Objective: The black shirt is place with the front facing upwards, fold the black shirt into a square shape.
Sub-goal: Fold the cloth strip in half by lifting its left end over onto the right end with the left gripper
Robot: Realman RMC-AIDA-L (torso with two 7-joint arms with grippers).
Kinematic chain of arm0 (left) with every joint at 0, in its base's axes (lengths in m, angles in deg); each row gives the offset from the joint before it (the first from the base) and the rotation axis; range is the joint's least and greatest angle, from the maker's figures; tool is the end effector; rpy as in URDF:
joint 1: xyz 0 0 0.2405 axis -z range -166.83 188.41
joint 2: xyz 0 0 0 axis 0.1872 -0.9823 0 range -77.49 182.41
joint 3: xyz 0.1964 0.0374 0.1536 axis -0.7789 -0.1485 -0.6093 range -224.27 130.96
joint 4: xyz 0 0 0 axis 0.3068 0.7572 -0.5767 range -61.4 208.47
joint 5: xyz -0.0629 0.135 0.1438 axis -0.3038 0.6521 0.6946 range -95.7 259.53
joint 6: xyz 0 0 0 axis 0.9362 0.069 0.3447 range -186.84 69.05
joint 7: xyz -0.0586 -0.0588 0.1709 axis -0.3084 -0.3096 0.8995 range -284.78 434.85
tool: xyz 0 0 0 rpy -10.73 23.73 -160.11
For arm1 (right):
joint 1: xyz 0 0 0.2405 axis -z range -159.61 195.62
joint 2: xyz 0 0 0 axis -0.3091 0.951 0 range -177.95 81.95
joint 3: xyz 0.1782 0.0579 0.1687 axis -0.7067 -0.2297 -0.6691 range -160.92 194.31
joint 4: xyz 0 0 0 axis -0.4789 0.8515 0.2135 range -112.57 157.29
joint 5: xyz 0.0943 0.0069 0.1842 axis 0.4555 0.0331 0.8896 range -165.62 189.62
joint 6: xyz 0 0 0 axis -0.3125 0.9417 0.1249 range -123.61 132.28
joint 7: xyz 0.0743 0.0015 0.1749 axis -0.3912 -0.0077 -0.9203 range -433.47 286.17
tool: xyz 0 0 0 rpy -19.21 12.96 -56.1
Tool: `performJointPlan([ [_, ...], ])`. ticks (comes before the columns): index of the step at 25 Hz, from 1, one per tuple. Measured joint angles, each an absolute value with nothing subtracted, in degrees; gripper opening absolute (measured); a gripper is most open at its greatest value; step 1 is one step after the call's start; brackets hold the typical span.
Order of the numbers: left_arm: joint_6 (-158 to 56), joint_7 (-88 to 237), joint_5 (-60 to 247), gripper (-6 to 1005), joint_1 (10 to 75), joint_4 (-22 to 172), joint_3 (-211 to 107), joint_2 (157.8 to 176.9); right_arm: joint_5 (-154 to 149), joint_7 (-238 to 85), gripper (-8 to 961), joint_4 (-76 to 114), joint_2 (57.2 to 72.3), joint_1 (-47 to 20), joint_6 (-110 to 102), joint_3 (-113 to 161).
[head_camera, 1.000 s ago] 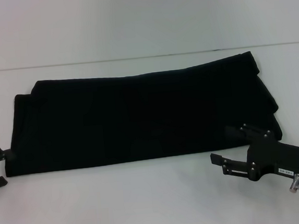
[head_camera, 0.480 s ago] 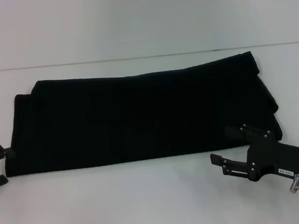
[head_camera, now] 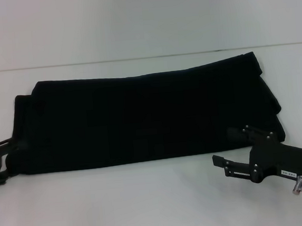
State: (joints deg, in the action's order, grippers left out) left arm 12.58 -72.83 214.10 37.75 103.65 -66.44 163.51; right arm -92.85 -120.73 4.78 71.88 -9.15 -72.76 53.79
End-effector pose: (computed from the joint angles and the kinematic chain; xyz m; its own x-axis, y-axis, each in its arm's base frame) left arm -0.3856 0.3482 0.0289 -0.3865 0.7049 0.5947 0.9203 0.3372 0.1984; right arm 0.2783 0.3237 -0.0836 0.8211 -0.1752 -0.5433 -0.4207 -0.8290 -0.3685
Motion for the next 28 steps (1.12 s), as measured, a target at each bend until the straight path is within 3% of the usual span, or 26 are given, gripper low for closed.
performJointPlan([
  [14,9.7,-72.8,214.1,829,42.0,103.3,-70.6,163.64,-92.9,-120.9,857,4.8,71.91,-9.2,-72.5,53.8],
  [20,9.7,-71.9,214.0,666,41.7,103.9,-70.8,163.81,-92.9,-120.9,856,4.8,71.94,-9.2,-72.4,53.8],
  [28,9.4,-71.9,214.1,283,41.8,104.0,-72.2,163.82,-92.9,-120.9,856,4.8,71.88,-9.3,-72.4,55.1],
])
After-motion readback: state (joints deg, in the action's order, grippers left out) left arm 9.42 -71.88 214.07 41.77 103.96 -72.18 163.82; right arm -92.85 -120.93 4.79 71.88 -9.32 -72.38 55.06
